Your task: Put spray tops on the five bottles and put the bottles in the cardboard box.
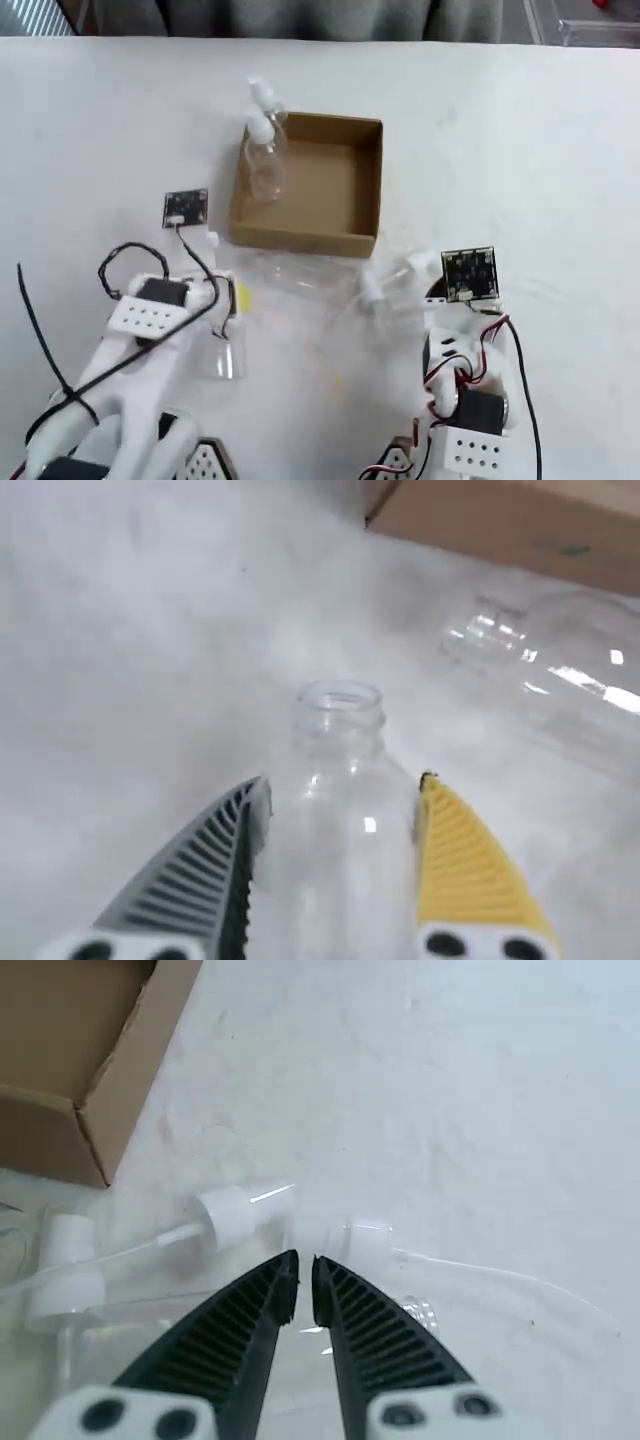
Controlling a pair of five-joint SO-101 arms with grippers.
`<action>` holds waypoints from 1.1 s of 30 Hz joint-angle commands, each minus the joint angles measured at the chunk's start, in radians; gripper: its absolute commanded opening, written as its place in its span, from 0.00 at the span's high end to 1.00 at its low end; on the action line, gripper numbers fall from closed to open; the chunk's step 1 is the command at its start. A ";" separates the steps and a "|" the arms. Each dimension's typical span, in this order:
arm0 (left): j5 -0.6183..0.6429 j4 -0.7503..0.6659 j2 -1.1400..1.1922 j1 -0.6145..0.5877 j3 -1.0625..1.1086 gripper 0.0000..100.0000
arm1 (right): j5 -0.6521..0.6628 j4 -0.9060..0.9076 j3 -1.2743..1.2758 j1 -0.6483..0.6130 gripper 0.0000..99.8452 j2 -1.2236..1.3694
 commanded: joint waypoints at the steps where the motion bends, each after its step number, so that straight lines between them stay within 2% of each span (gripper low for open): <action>1: -0.012 0.074 0.073 -0.008 -0.114 0.90 | 0.012 -0.018 0.009 0.012 0.99 -0.001; 6: -0.012 0.249 0.147 -0.015 -0.221 0.59 | 0.012 -0.018 0.009 0.012 0.99 -0.001; 8: -0.012 0.296 0.156 -0.015 -0.247 0.54 | 0.012 -0.018 0.009 0.012 0.99 -0.001; 18: -0.012 0.347 0.157 -0.007 -0.273 0.68 | 0.012 -0.019 0.009 0.012 0.99 -0.001; 22: -0.012 0.368 0.157 -0.001 -0.276 0.68 | 0.012 -0.019 0.009 0.012 0.99 -0.001; 28: 0.011 0.359 0.166 0.088 -0.276 0.68 | 0.012 -0.019 0.009 0.012 0.99 -0.001; 33: 0.054 0.311 0.174 0.104 -0.281 0.68 | 0.012 -0.018 0.009 0.012 0.99 -0.001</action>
